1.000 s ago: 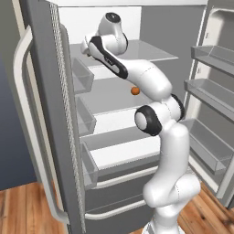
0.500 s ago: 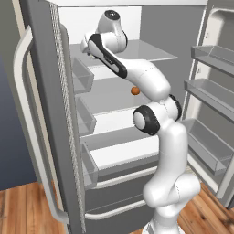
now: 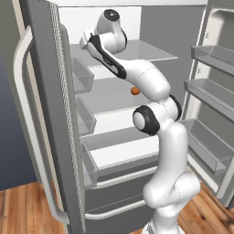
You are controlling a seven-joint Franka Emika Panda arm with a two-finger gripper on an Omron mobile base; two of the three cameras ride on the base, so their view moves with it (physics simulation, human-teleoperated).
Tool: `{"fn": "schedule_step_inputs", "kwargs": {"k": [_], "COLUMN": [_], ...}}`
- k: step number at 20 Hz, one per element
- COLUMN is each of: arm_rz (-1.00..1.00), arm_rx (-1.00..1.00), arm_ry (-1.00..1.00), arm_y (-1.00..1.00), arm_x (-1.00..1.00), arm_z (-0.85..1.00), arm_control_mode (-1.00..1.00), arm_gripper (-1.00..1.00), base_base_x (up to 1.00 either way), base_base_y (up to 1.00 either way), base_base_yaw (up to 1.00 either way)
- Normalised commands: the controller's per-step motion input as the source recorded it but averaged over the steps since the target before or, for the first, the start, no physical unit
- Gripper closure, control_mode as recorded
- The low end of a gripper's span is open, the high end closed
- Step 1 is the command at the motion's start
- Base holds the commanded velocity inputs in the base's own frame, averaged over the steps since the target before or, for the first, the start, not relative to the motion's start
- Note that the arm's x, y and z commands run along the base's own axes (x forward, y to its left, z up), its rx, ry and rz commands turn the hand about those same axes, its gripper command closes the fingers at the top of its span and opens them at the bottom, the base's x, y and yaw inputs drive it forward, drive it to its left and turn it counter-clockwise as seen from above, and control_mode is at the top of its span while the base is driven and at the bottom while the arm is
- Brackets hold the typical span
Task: Retrieve the bottle and the shaker from the cabinet and place them next to the mixing bowl on the counter. Then add garlic from the fridge to the mixing bowl.
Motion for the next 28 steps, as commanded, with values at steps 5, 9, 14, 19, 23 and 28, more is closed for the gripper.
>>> {"fn": "schedule_step_inputs", "kwargs": {"k": [5, 9, 14, 19, 23, 28], "arm_rz": [0.00, 0.00, 0.00, 0.00, 0.00, -0.01], "arm_rx": [0.07, 0.05, 0.06, 0.03, 0.03, 0.03], "arm_ry": [-0.18, -0.11, -0.19, -0.21, -0.09, -0.01], "arm_y": [-0.11, -0.46, -0.54, -0.32, -0.13, -0.04], "arm_x": [-0.04, -0.26, -0.48, -0.72, -0.89, -0.91], "arm_z": [-0.01, -0.09, 0.00, 0.00, 0.21, 0.60], "arm_control_mode": [-1.00, -1.00, -1.00, -1.00, -1.00, -1.00], "arm_gripper": [1.00, 1.00, 1.00, 1.00, 1.00, 1.00], "base_base_x": [0.00, 0.00, 0.00, 0.00, 0.00, 0.00], "base_base_y": [0.00, 0.00, 0.00, 0.00, 0.00, 0.00], "base_base_yaw": [0.00, 0.00, 0.00, 0.00, 0.00, 0.00]}}
